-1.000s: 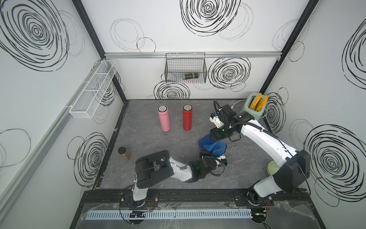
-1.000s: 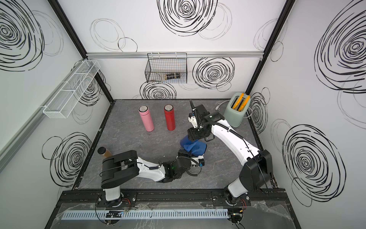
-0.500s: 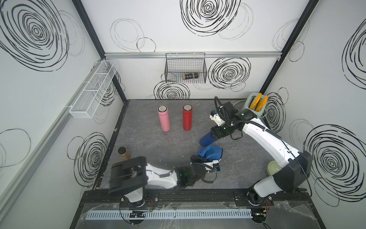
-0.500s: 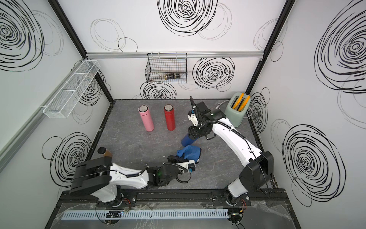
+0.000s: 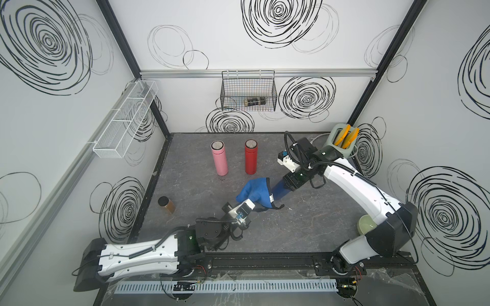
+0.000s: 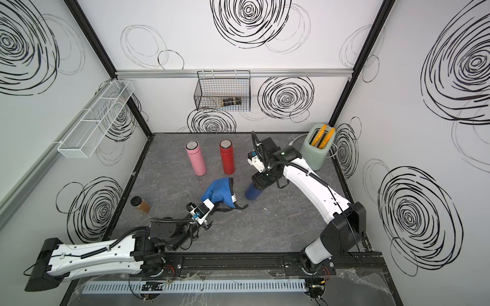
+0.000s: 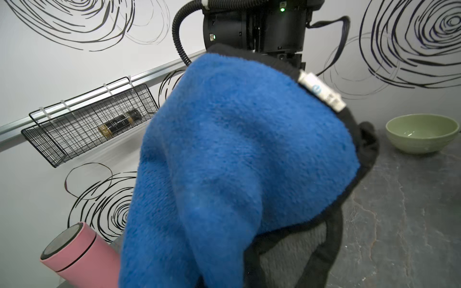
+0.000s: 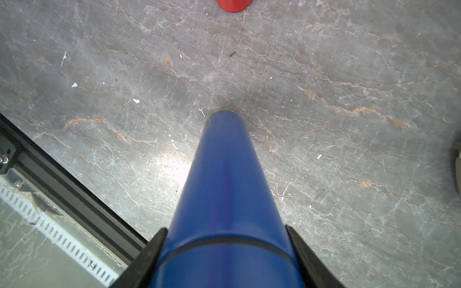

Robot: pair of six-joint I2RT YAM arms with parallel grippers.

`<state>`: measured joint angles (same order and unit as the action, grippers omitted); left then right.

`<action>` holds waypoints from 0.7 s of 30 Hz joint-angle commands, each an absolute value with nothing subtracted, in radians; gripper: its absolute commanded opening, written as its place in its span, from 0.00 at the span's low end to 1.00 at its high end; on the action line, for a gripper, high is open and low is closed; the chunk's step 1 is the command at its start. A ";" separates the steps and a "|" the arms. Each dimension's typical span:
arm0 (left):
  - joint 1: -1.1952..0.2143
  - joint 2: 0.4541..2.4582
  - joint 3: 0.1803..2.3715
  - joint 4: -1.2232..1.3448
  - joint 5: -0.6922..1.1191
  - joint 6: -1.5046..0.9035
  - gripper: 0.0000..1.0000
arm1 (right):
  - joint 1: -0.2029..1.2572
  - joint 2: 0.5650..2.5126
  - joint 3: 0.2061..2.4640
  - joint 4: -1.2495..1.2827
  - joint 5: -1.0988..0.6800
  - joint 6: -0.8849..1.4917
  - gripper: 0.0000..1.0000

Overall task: Wipe the surface of the thermos
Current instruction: Wipe the dirt from the surface of the thermos, then place the thermos at the center of the board.

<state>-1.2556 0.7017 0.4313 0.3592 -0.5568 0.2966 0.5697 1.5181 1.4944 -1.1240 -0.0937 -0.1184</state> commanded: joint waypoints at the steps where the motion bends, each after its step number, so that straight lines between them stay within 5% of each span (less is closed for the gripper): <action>1: -1.194 0.648 0.433 0.337 -0.437 0.169 0.00 | 0.619 1.527 1.511 -1.144 -0.074 -0.171 0.00; 14: -0.979 0.598 0.490 0.302 -0.172 0.020 0.00 | 0.725 1.694 1.554 -1.176 0.018 -0.176 0.16; 21: -0.965 0.594 0.485 0.304 -0.172 0.020 0.00 | 0.729 1.736 1.567 -1.164 -0.007 -0.172 0.48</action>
<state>-0.9764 0.6014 0.4545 0.2779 -0.1909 0.0444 0.7238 1.6825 1.5902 -1.1069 -0.0120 -0.1612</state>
